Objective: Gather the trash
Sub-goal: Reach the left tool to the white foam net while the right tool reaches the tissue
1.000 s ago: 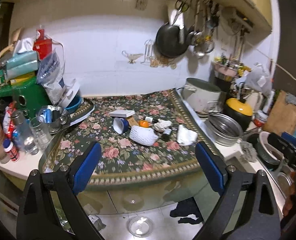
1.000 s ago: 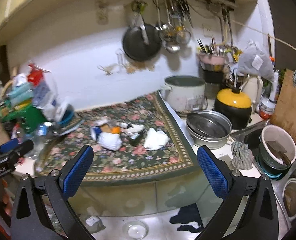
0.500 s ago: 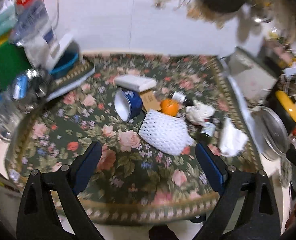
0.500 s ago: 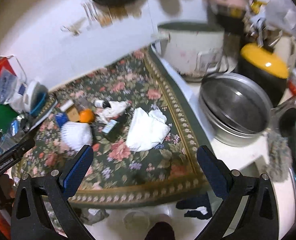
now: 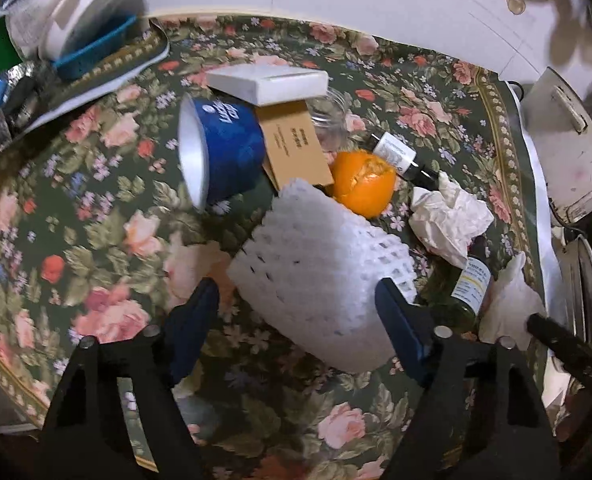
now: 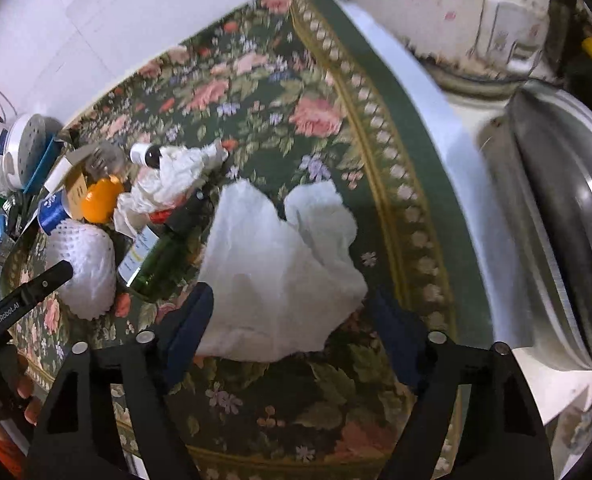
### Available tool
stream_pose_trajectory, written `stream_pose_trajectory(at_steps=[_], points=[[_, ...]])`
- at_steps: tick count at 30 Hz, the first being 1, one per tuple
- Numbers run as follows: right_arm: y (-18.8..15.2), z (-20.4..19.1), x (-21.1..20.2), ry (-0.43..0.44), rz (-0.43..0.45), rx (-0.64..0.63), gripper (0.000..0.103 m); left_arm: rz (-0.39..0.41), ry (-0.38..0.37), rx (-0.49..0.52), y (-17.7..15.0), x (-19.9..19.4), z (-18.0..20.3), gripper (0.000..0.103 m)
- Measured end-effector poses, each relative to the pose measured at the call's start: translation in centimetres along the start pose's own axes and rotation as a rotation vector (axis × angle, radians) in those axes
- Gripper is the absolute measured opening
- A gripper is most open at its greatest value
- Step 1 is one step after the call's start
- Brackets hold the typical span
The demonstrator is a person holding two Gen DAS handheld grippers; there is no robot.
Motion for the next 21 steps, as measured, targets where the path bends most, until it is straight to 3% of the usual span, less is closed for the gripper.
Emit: stream_pose_trajectory(at_steps=[5,7,8,9,13,21], points=[[-0.6,-0.7,1.2,0.006,-0.045,-0.052,0.048,0.020,-0.035,0.000,-0.2,0.1,0.9,0.050],[-0.4,-1.1,1.2,-0.016,-0.033,-0.075,0.033,0.028,-0.023,0.022,-0.2,-0.2,1.3,0.038],[-0.6,-1.2,1.1,-0.010,-0.033,-0.086,0.017,0.031,-0.018,0.029,-0.3,-0.4,1.4,0.033],[-0.6,-1.3,1.2,-0.004,-0.039,-0.089,0.009,0.035,-0.012,0.036,-0.3,-0.6,1.3,0.024],[-0.9,-1.6,0.4,0.016,-0.023,-0.076,0.007,0.044,-0.026,0.035,-0.7,-1.8,0.9,0.017],[-2.8,-4.7,-5.6,0.018,0.104,-0.077,0.006,0.120,-0.037,0.129,-2.6,-7.4,0.1,0.013]])
Point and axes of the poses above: each gripper's, at about its wrist camera, not at the fingertips, and x roughly the way its jaws point, z to its right, y to its top, the point moved 2 cm from there along x, roughly the way its jaws point, and after that the axes turned 13 degrees about -y, right-handed, at the moved point
